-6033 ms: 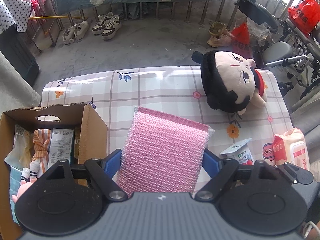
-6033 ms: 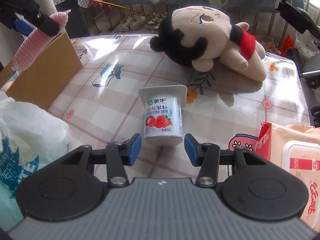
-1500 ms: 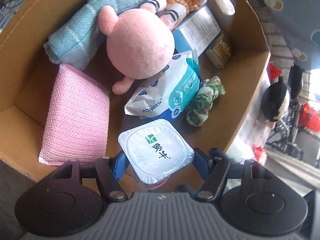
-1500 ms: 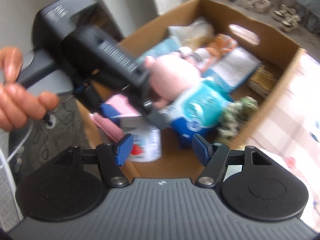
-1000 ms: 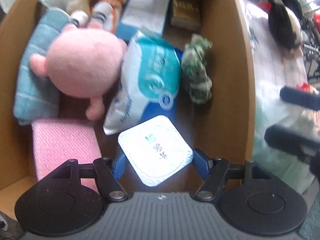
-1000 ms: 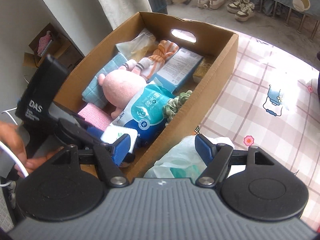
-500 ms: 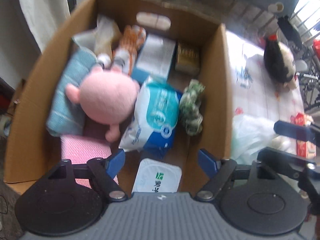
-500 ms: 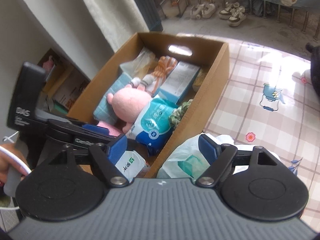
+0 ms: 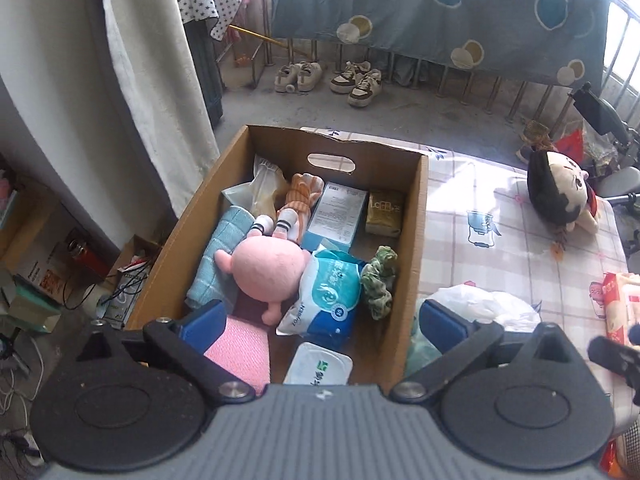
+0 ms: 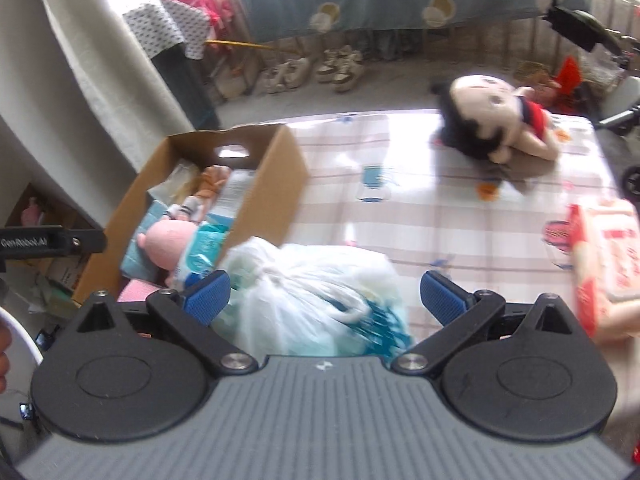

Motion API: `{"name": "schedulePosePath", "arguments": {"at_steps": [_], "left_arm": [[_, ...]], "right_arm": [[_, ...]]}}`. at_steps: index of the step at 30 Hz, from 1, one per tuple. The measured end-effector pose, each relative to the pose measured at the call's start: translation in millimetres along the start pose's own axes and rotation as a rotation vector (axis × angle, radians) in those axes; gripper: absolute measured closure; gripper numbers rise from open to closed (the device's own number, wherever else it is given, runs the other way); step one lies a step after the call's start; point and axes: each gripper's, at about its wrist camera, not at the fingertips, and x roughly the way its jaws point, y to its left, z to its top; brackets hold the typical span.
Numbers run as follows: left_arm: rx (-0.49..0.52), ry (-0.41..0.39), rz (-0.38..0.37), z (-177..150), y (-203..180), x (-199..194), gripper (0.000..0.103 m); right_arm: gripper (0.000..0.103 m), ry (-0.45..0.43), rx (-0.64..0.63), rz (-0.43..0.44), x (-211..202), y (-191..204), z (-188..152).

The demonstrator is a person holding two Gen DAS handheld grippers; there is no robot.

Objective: Organize soft objects

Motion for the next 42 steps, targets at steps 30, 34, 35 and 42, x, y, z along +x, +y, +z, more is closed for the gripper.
{"name": "schedulePosePath", "arguments": {"at_steps": [30,34,35,42], "left_arm": [[0.104,0.145,-0.019,-17.2,-56.5,-9.8,0.000],[0.090,0.182,-0.022,-21.1,-41.5,-7.1,0.000],[0.089,0.184,-0.020,-21.9,-38.4,-7.3,0.000],[0.088,0.213,0.004,-26.6,-20.4,-5.1,0.000]], "right_arm": [[0.001,0.106,0.121,-0.329,-59.7,-2.2,-22.7],[0.001,0.120,0.127,-0.344,-57.8,8.2,-22.6],[0.001,0.122,0.127,-0.346,-57.4,11.0,-22.6],[0.001,0.138,0.105,-0.353,-51.3,23.2,-18.7]]}}
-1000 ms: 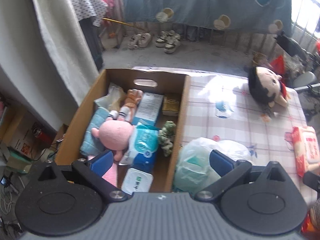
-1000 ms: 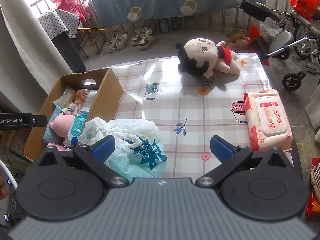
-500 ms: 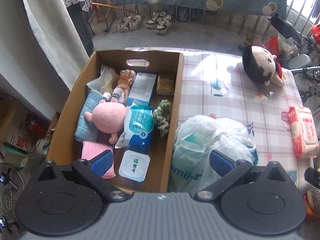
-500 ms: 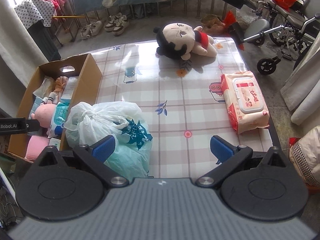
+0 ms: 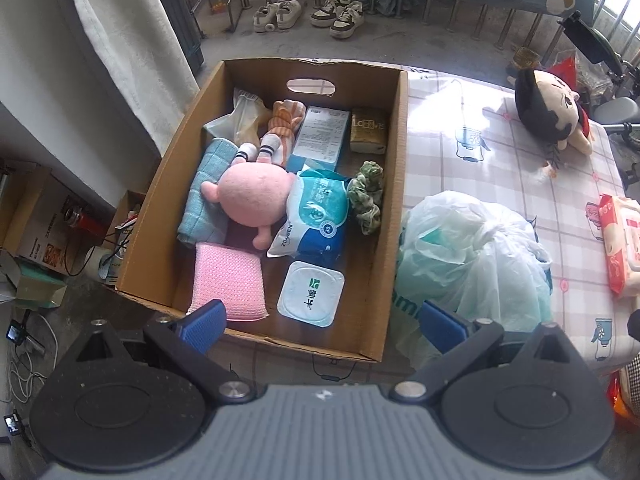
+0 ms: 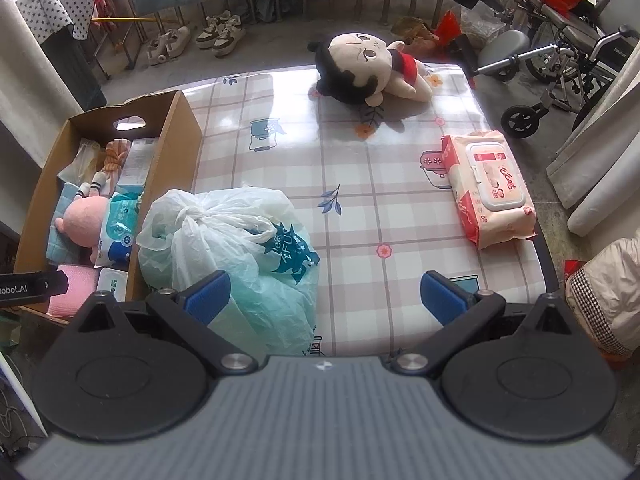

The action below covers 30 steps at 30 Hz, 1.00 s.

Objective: Organize soft objects

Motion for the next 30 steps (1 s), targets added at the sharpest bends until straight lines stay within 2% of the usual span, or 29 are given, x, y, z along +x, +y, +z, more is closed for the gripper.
{"name": "schedulePosePath", "arguments": {"at_steps": [5,18,30], "left_arm": [[0.000,0.002,-0.011,-1.8,6.7,0.1,0.000],[0.097,-0.003,-0.032,-5.9,-9.5,1.1,0.000],[0.107,-0.002,-0.035,-6.3,-11.1,2.7,0.000]], "right_arm": [[0.001,-0.002,-0.015,-0.014,-0.3,3.8,0.5],[0.001,-0.006,-0.012,-0.050,-2.5,0.4,-2.4],[0.001,-0.006,-0.017,-0.048,-1.9,1.1,-1.6]]}}
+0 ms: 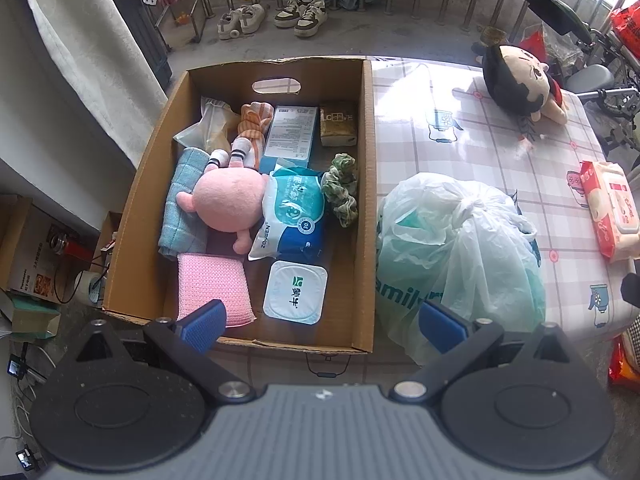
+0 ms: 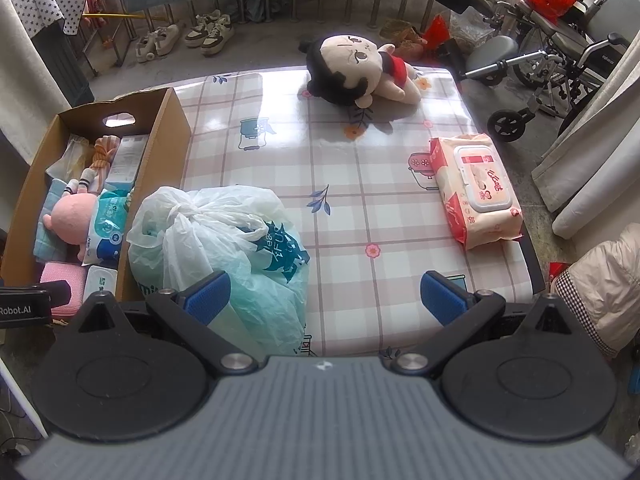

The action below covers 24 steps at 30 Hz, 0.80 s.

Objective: Organize soft objects

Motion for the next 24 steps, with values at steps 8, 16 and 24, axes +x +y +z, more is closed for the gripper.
{"name": "schedulePosePath", "arguments": {"at_steps": [8,16,24], "left_arm": [[0.001,0.001,-0.007,0.7,-1.1,0.6,0.000],[0.011,0.004,-0.006,1.0,-4.1,1.9,0.000],[0.013,0.005,-0.007,1.0,-5.7,3.0,0.000]], "right_arm": [[0.001,-0.003,-0.005,-0.007,0.6,-0.8,1.4],[0.001,0.005,0.008,-0.012,2.5,-4.6,1.6],[0.001,0.010,0.013,-0.008,3.5,-3.6,1.4]]}}
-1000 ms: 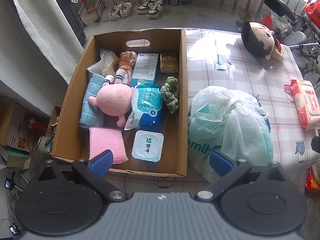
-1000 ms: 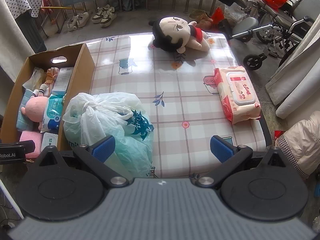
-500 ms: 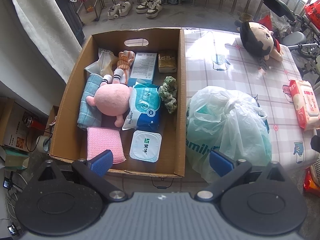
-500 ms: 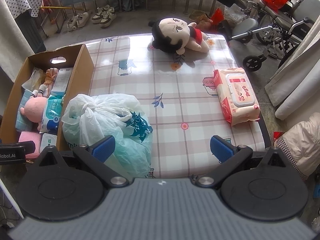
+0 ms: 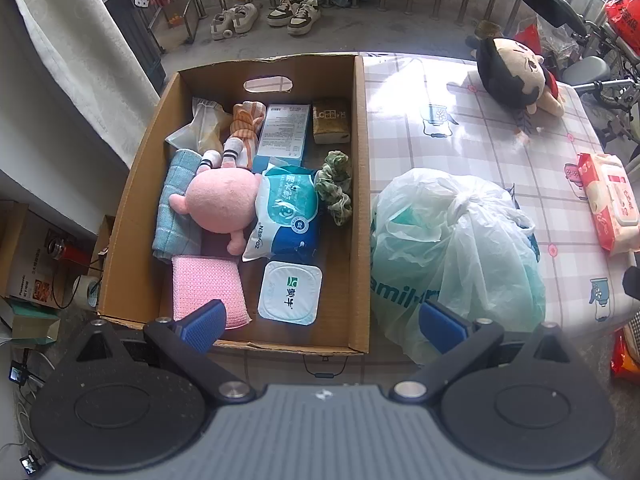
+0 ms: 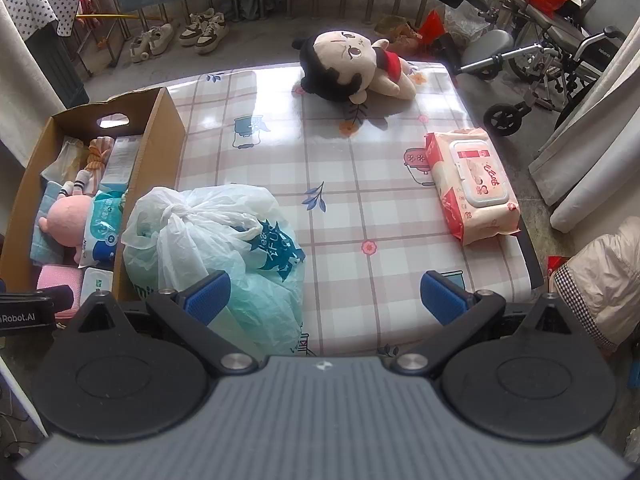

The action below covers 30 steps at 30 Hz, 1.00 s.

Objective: Organize soft objects

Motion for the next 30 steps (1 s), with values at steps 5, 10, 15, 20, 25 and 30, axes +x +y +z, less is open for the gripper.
{"name": "schedulePosePath", "arguments": {"at_steps": [5,10,15,20,25,30], "left_arm": [[0.004,0.000,-0.002,-0.5,2.0,2.1,0.000],[0.009,0.004,-0.003,-2.5,4.1,3.9,0.000],[0.005,0.012,-0.005,-5.4,7.4,6.1,0.000],[0.000,0.023,-0.006,-6.6,7.2,8.8,0.000],[0.000,0.030,-0.004,-6.9,5.6,11.1,0.000],[0.000,0.031,-0.003,-6.8,4.8,11.5,0.000]], "right_arm": [[0.001,0.005,0.001,-0.003,0.9,1.4,-1.5],[0.001,0.012,-0.001,0.001,2.1,3.1,-2.2],[0.001,0.018,-0.007,0.006,3.9,4.4,-1.6],[0.001,0.022,-0.014,0.007,5.6,4.5,-0.4],[0.001,0.024,-0.017,0.009,7.2,3.9,0.5],[0.001,0.035,-0.014,0.010,11.8,0.3,1.3]]}}
